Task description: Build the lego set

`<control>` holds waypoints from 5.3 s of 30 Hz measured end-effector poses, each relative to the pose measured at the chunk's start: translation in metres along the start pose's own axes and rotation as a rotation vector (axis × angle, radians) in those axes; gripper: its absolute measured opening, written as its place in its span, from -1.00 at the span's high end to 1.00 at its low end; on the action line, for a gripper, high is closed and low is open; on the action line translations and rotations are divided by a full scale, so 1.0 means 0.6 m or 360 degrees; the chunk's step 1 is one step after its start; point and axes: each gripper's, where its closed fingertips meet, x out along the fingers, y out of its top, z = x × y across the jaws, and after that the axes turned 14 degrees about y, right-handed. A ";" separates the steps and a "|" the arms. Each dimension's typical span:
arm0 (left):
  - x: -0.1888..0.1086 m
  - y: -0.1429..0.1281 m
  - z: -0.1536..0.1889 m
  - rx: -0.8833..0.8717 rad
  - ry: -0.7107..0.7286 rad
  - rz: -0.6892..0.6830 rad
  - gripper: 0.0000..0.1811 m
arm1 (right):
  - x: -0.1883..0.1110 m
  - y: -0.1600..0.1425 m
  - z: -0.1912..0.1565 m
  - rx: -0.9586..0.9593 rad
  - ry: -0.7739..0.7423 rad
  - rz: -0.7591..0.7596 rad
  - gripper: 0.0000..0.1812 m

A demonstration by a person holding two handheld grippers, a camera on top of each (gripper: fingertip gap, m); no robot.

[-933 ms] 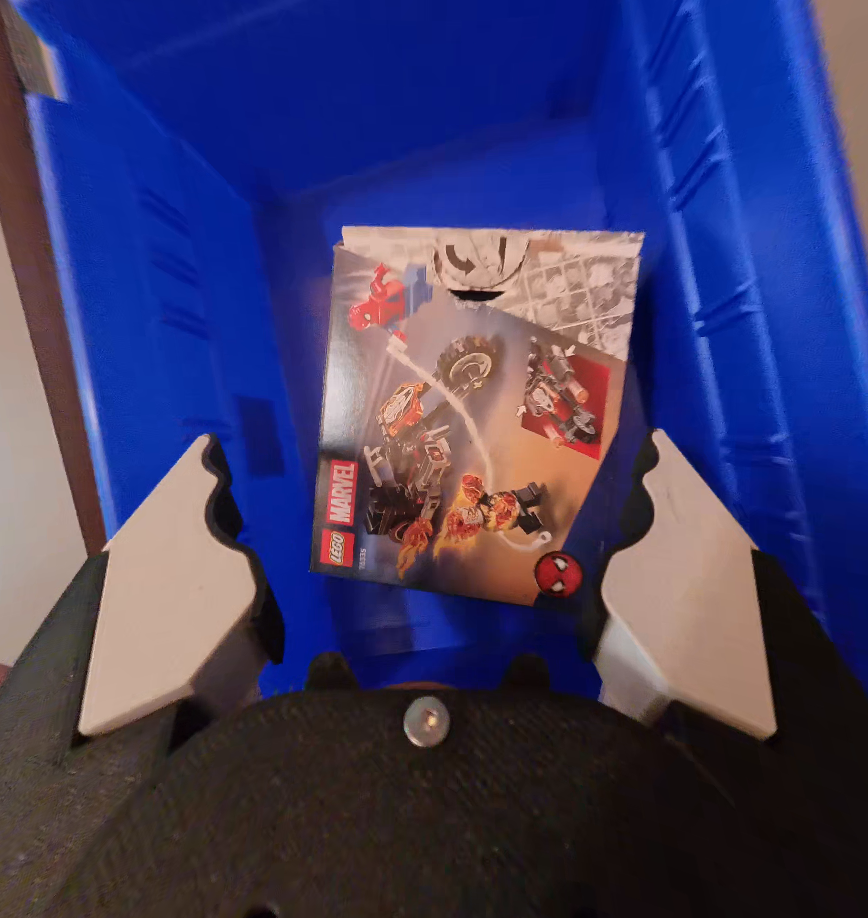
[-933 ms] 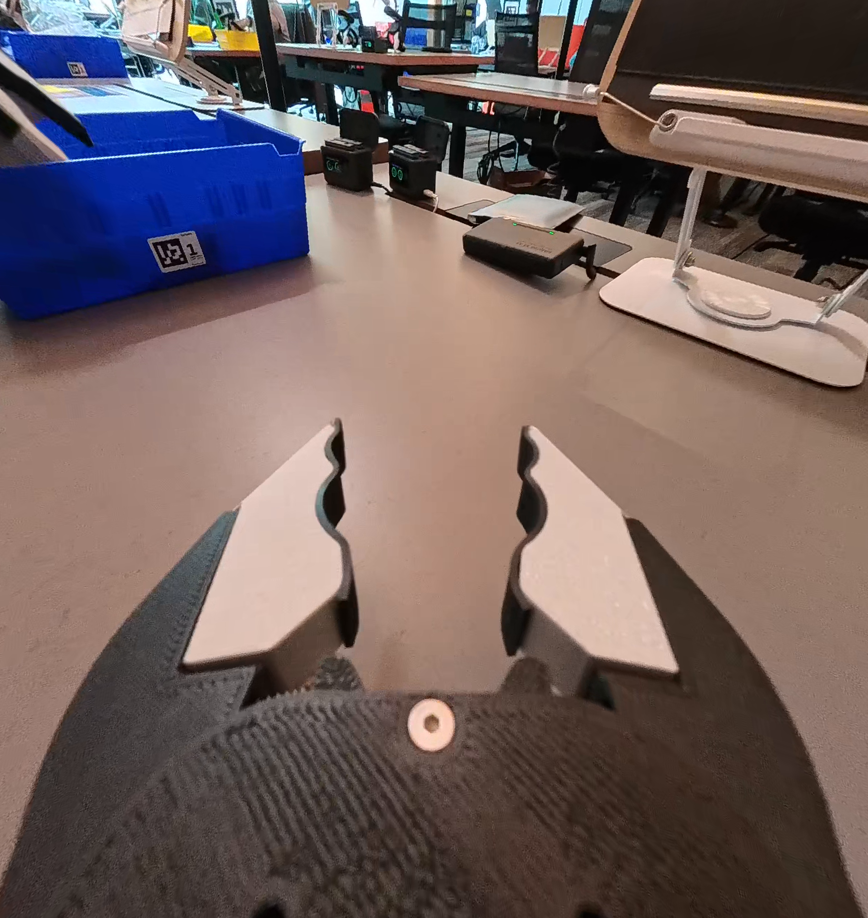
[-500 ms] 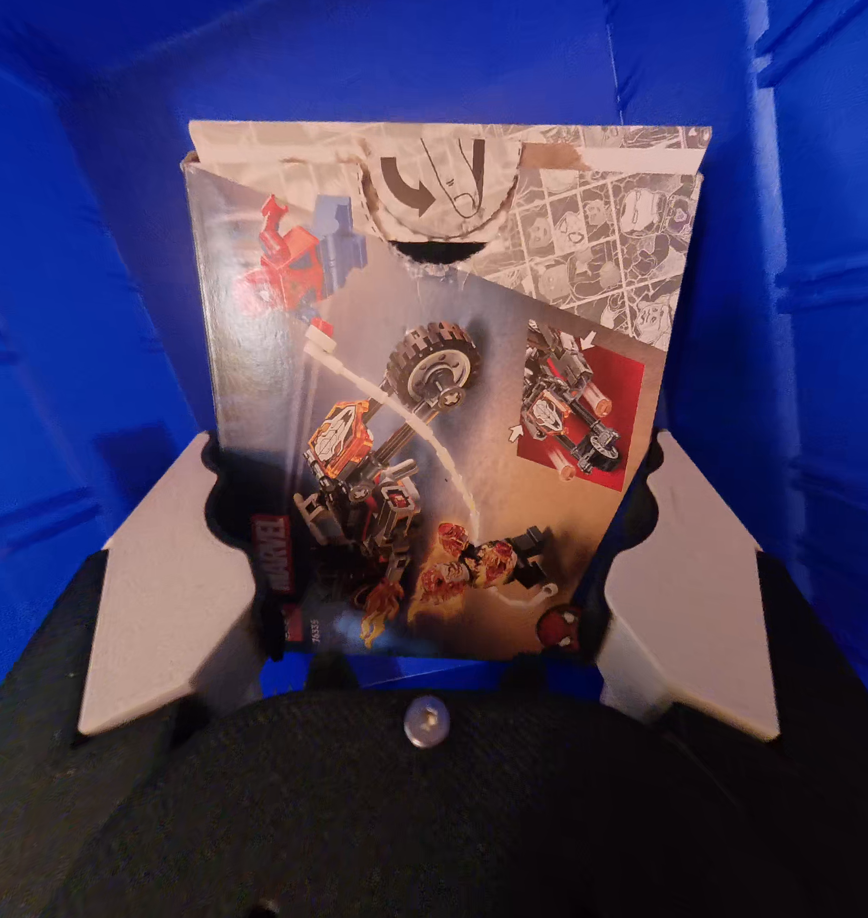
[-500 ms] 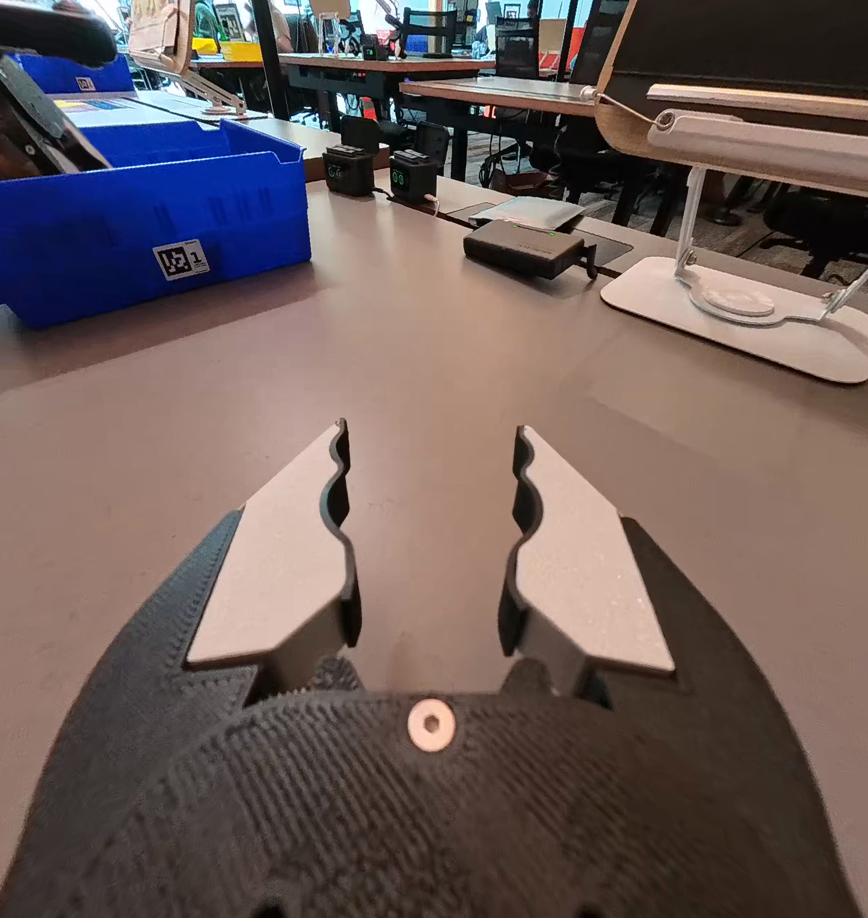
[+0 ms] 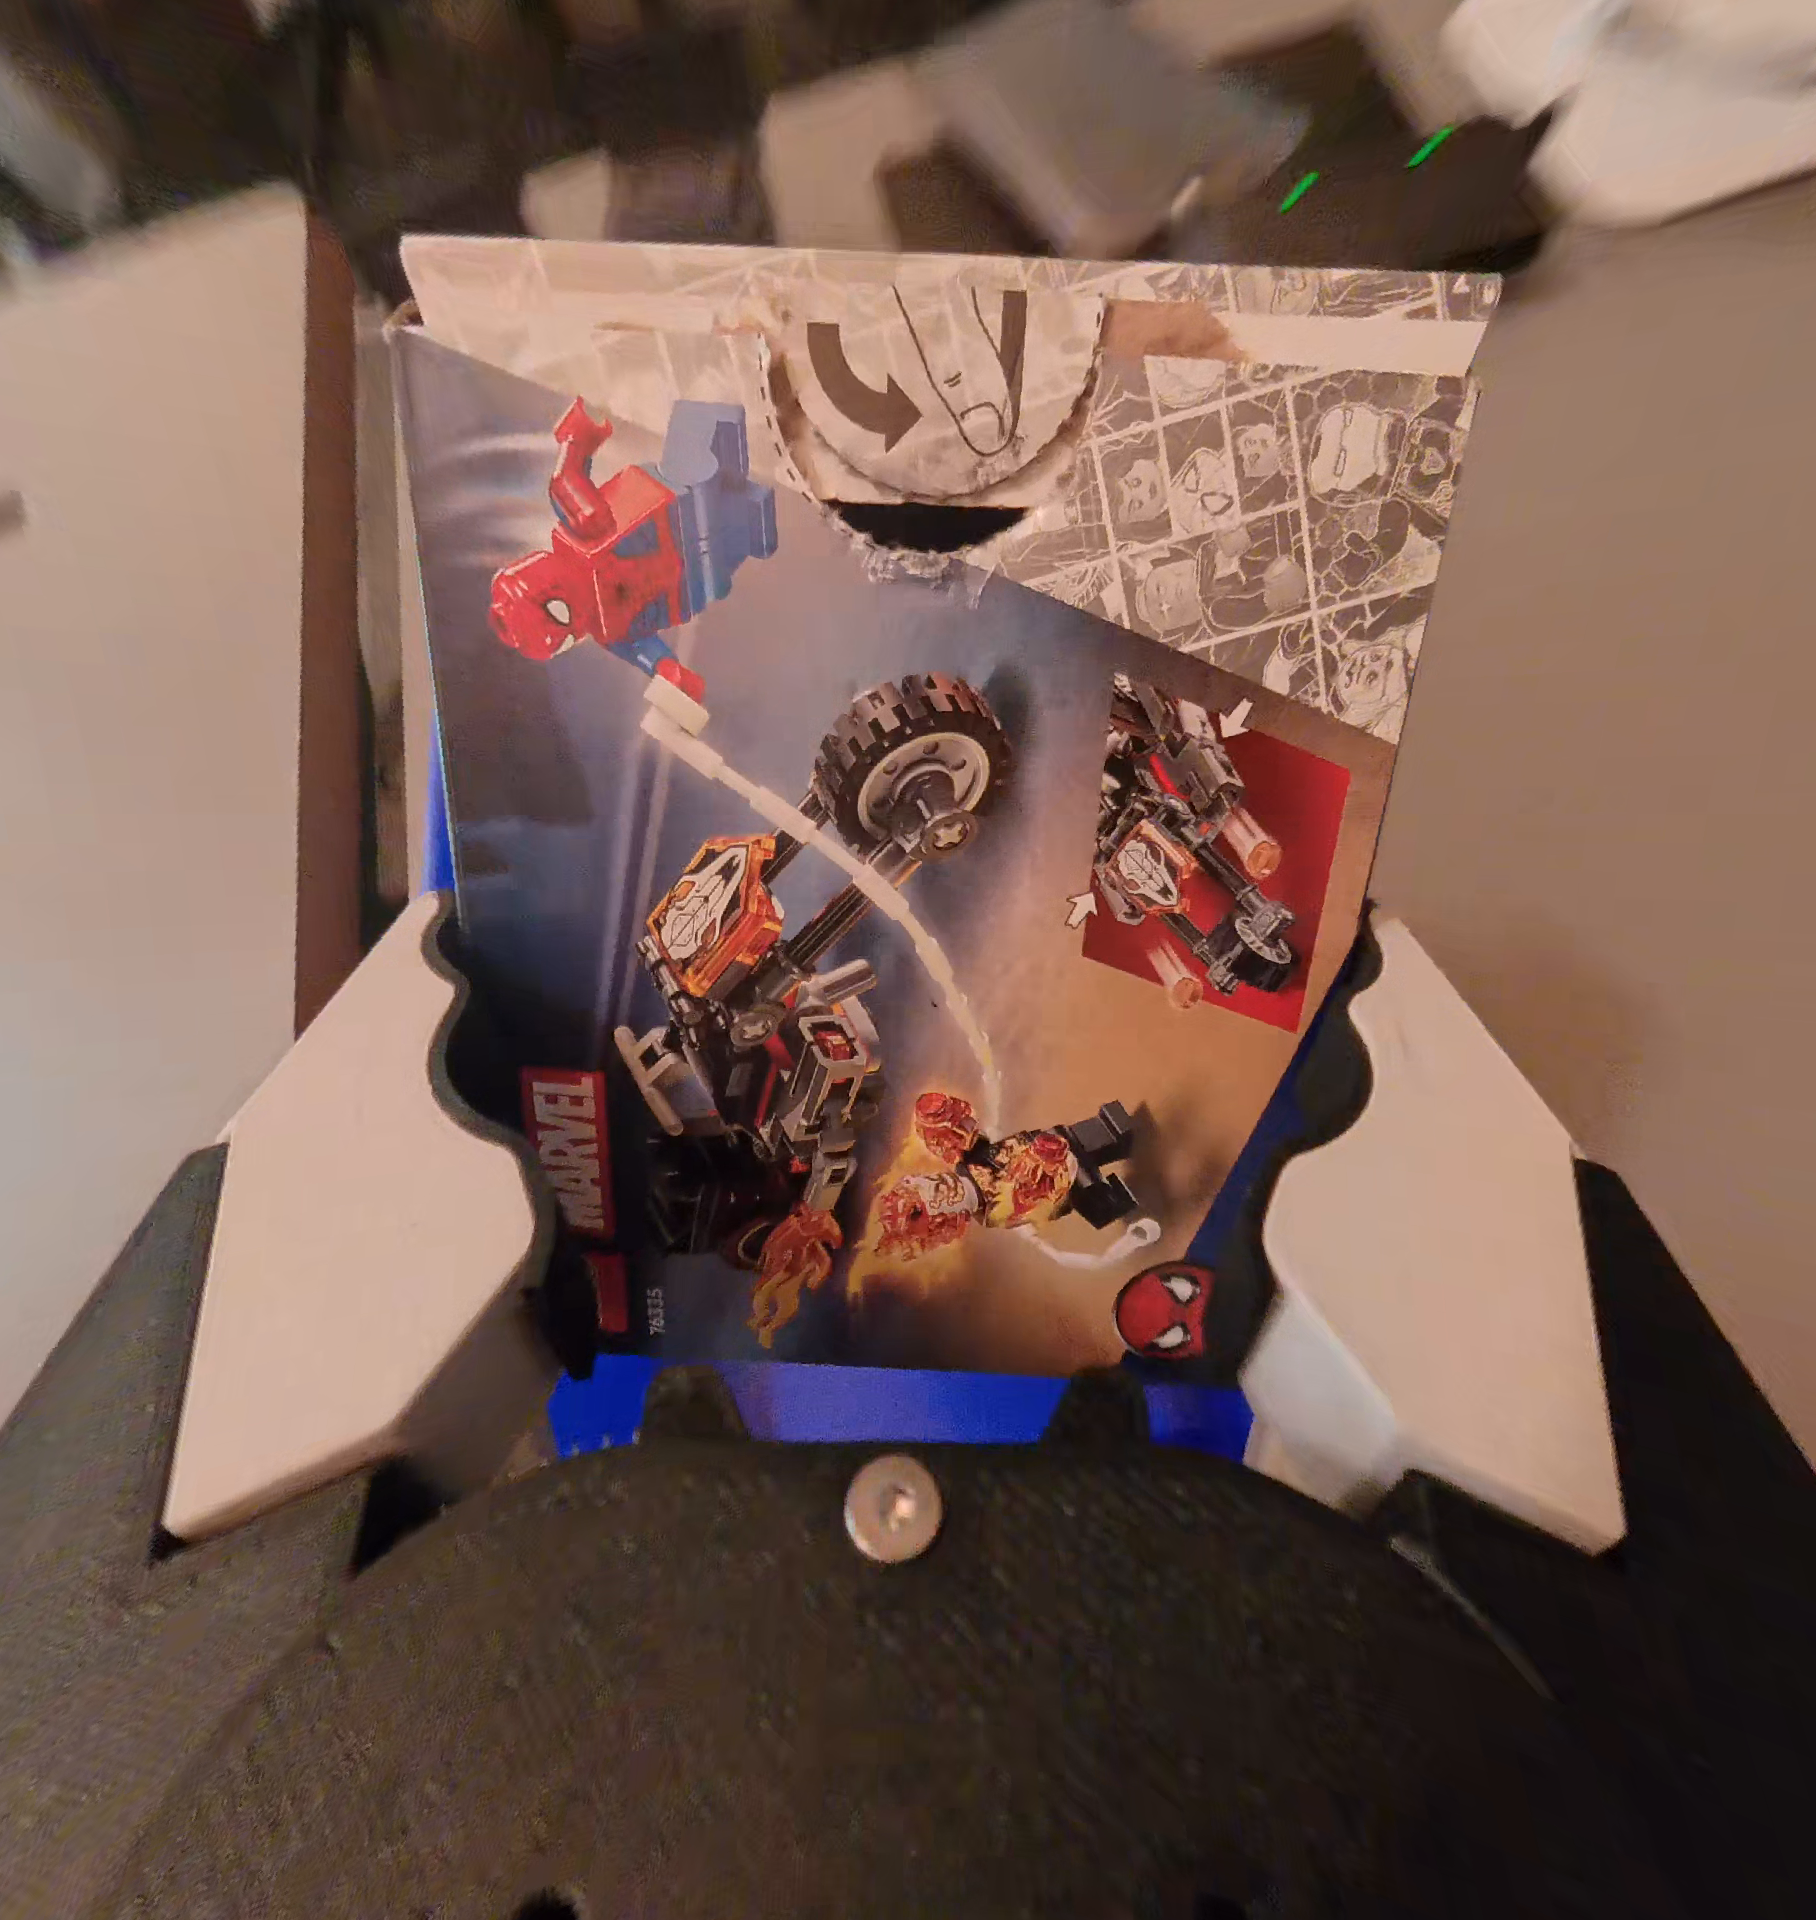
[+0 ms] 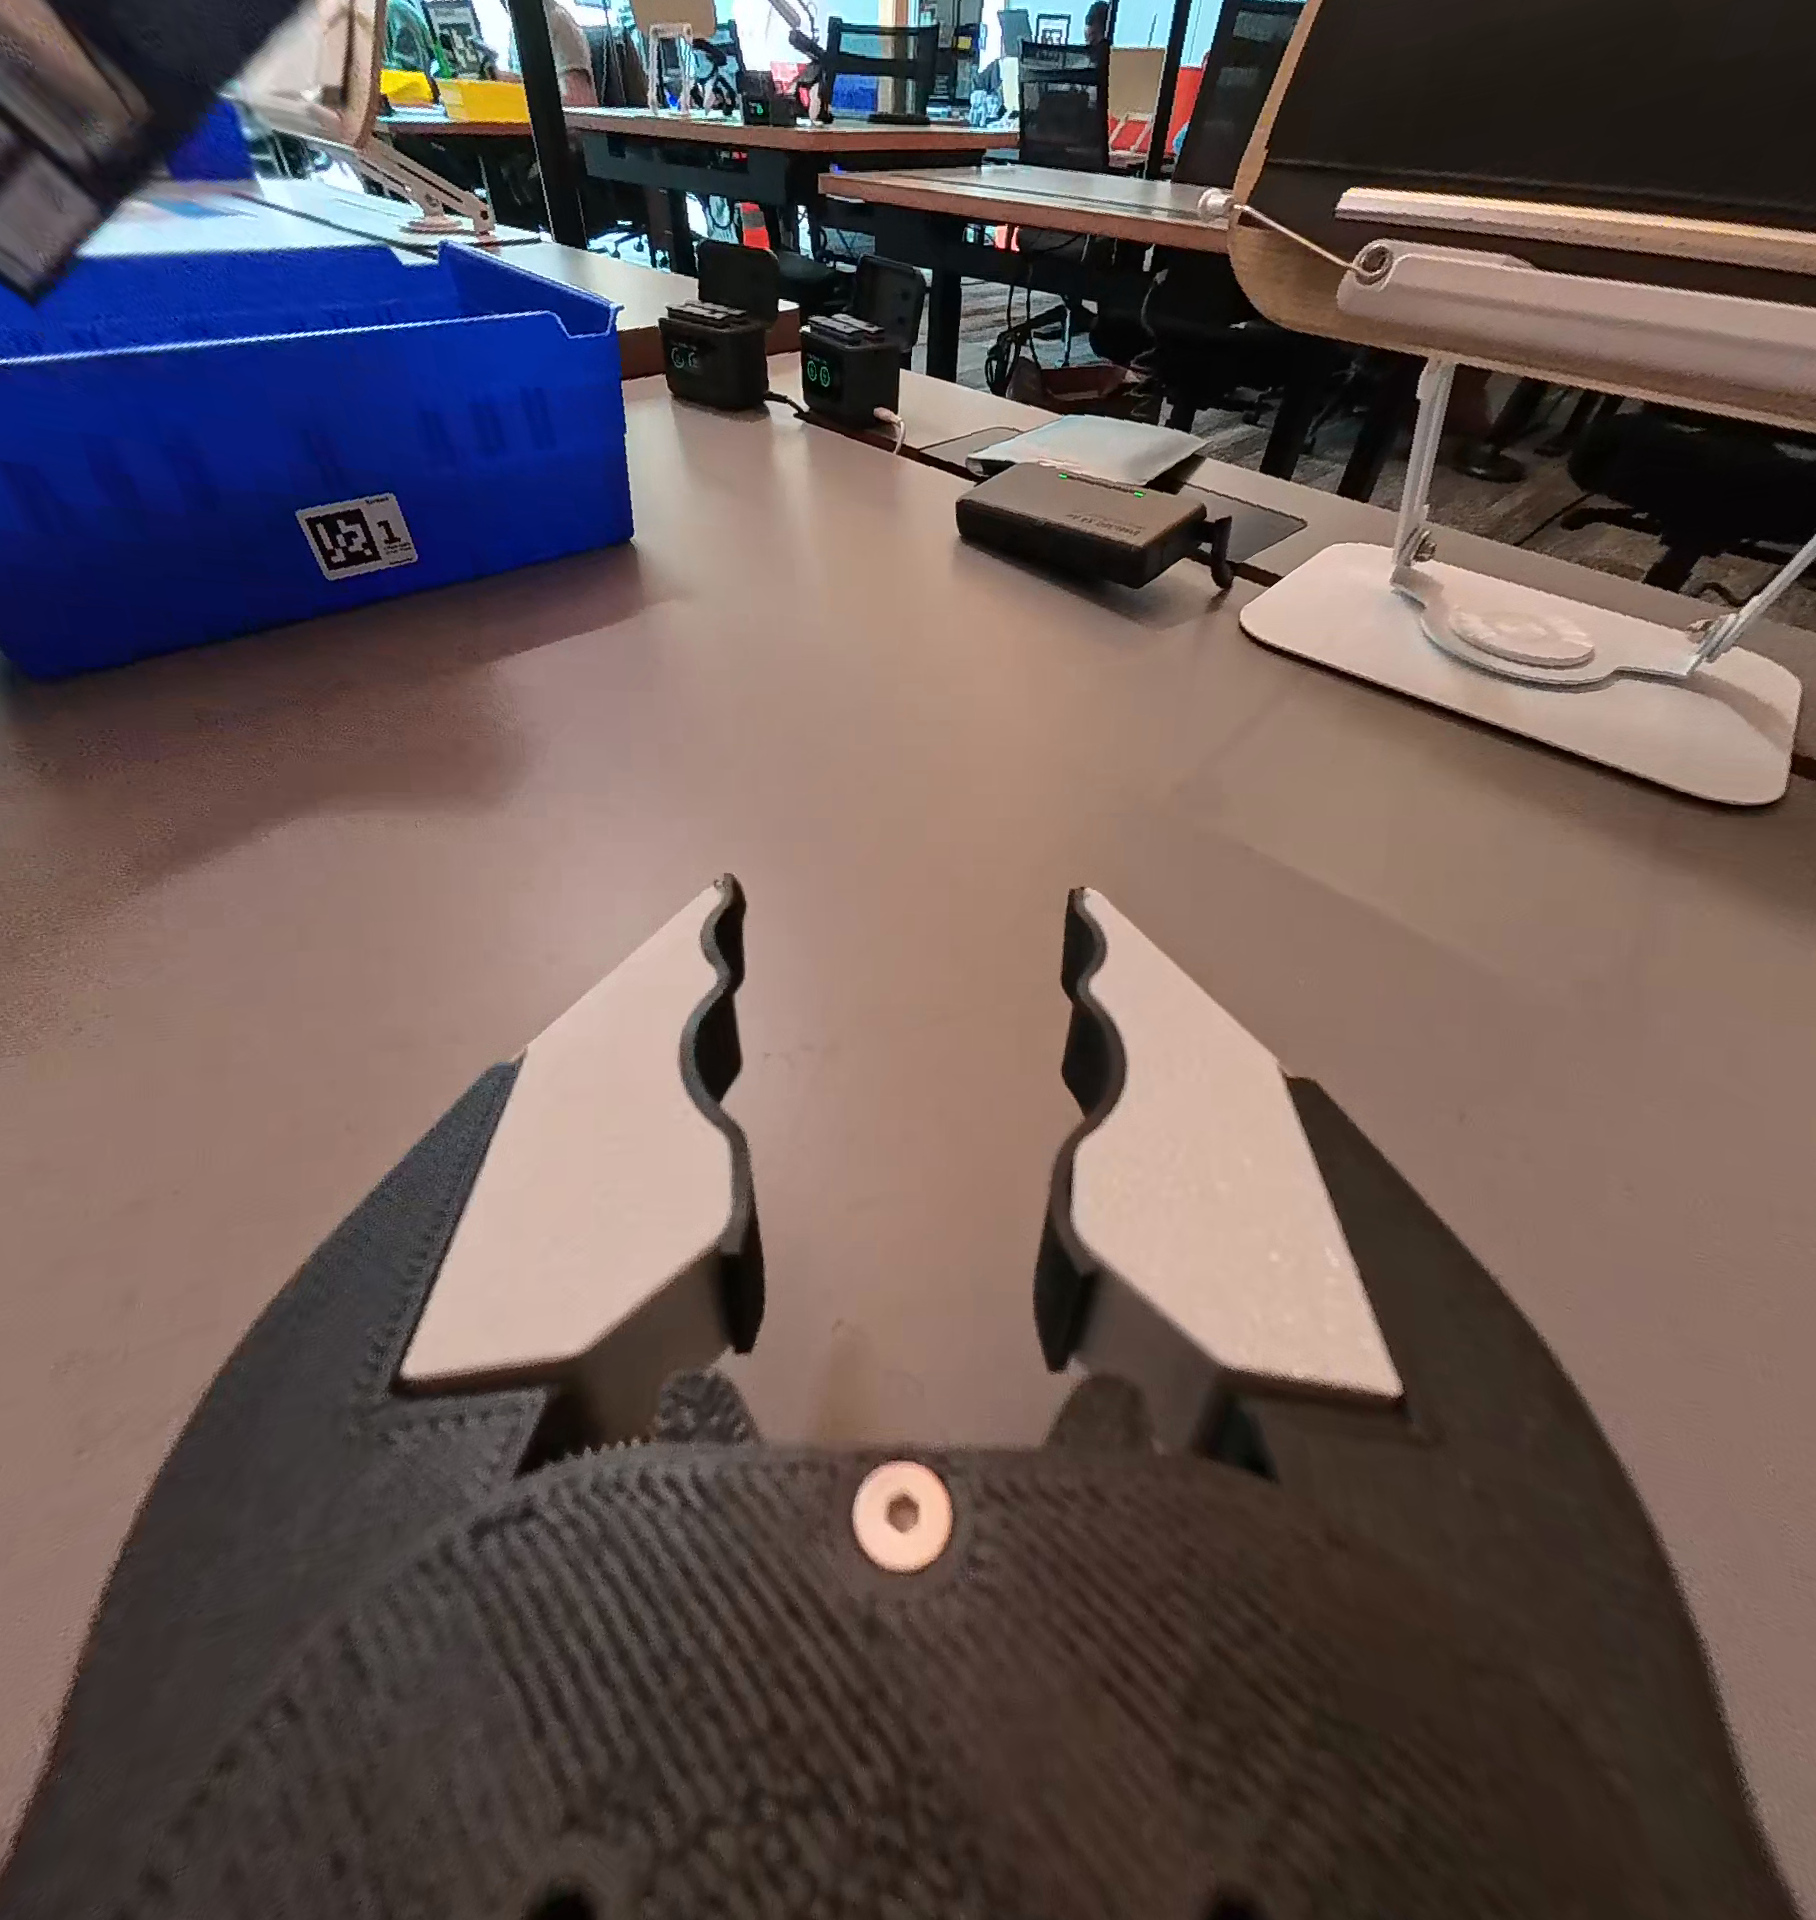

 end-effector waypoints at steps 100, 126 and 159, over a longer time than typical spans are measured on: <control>-0.085 0.046 0.673 0.0809 -0.0316 0.1290 -0.71 | -0.131 0.110 0.022 -0.0102 0.0028 0.0677 1.00; -0.109 0.035 0.690 0.0785 -0.0338 0.1468 0.59 | -0.049 -0.012 0.032 0.0288 0.0179 -0.0020 0.77; -0.045 0.022 0.608 0.0511 -0.0489 0.0667 0.07 | -0.037 -0.024 -0.015 0.0231 0.0588 -0.0101 0.60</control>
